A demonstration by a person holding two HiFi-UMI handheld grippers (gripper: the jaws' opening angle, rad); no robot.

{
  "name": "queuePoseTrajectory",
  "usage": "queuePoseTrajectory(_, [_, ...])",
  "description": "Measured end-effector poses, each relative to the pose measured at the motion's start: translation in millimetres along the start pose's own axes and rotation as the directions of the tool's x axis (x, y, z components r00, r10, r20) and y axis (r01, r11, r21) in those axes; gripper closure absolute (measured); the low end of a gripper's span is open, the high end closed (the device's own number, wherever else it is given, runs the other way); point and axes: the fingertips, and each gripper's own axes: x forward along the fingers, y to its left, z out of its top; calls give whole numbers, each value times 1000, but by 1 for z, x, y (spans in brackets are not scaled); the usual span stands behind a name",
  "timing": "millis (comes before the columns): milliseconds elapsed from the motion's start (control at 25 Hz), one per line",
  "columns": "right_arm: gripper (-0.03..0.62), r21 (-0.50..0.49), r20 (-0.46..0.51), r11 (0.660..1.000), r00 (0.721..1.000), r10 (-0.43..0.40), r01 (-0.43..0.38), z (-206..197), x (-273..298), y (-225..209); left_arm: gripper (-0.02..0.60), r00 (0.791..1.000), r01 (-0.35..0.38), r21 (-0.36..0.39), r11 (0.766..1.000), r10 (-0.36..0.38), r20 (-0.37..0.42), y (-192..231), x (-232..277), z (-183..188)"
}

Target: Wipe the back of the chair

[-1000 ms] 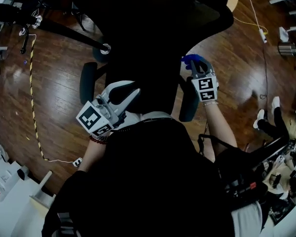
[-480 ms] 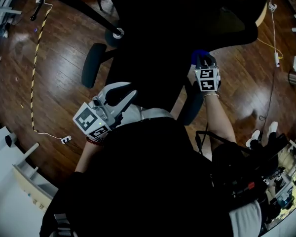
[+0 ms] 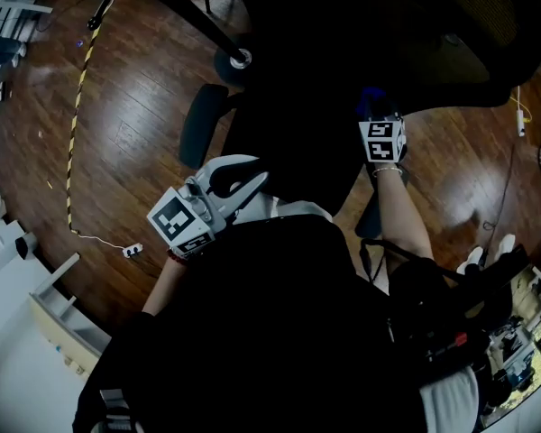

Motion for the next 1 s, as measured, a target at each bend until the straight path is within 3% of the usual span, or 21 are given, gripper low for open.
queuePoseTrajectory(200, [566,-27,3,1000,1000,11,-10,38,36,48,520,999,36,60,998,-33,-42,39,-36,22])
queuePoseTrajectory(480, [566,1,8,1000,1000,-23,23,79,65,98,520,999,37,47,998,-36,-24,109,-84,52])
queuePoseTrajectory(800, [566,-156,82,980,987,135,-121,148,111,186,520,999,36,13,999,-36,-30,142,-111,48])
queuePoseTrajectory(1000, [566,-156,94,976,982,166,-150,168,127,217,520,1000,27,25,999,-27,-11,138,-123,49])
